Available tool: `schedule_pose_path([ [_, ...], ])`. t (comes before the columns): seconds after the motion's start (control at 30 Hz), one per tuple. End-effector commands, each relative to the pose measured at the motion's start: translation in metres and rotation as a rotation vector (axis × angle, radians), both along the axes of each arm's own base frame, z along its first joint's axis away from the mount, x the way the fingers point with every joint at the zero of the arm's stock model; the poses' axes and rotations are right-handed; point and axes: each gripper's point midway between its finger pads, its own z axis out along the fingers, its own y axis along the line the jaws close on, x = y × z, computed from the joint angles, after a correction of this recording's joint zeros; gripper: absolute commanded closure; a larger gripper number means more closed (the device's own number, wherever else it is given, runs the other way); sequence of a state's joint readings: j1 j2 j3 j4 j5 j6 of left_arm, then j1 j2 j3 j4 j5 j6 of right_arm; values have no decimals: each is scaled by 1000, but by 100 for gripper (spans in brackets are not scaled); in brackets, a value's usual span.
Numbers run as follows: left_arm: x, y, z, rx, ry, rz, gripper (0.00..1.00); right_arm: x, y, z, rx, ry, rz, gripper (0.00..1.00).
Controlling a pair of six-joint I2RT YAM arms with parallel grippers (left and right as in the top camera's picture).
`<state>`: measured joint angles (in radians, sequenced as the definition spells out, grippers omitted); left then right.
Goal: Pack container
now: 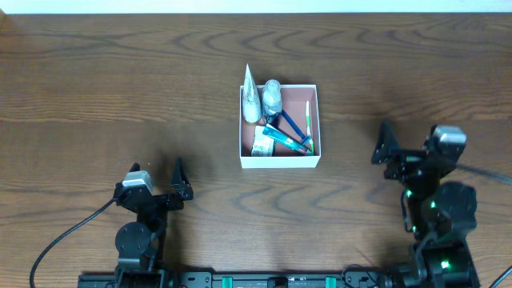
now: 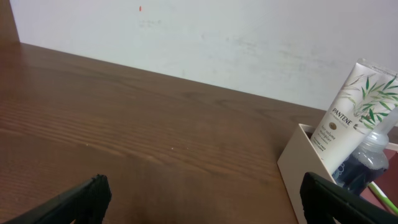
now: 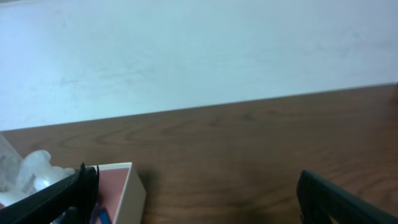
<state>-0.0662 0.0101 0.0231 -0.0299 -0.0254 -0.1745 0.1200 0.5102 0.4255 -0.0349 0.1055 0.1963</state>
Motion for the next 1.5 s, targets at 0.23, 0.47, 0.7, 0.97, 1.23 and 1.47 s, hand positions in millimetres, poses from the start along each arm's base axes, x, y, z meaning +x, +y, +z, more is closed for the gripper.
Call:
schedule_pose_path([
  [0.23, -1, 2, -18, 25, 54, 6, 2, -23, 6, -35, -42, -135, 60, 1],
  [0.47, -1, 2, -18, 25, 54, 7, 2, -30, 12, -62, -37, -169, 100, 1],
  [0.7, -1, 2, -18, 25, 54, 7, 2, -31, 12, -76, -61, -123, 106, 1],
  [0.97, -1, 2, -18, 25, 54, 6, 2, -36, 13, -108, -101, 3, 122, 1],
  [1.23, -1, 2, -18, 25, 54, 7, 2, -37, 13, -99, -98, -38, 116, 1],
  [1.47, -1, 2, -18, 25, 54, 7, 2, -38, 13, -95, -98, -54, 116, 1],
])
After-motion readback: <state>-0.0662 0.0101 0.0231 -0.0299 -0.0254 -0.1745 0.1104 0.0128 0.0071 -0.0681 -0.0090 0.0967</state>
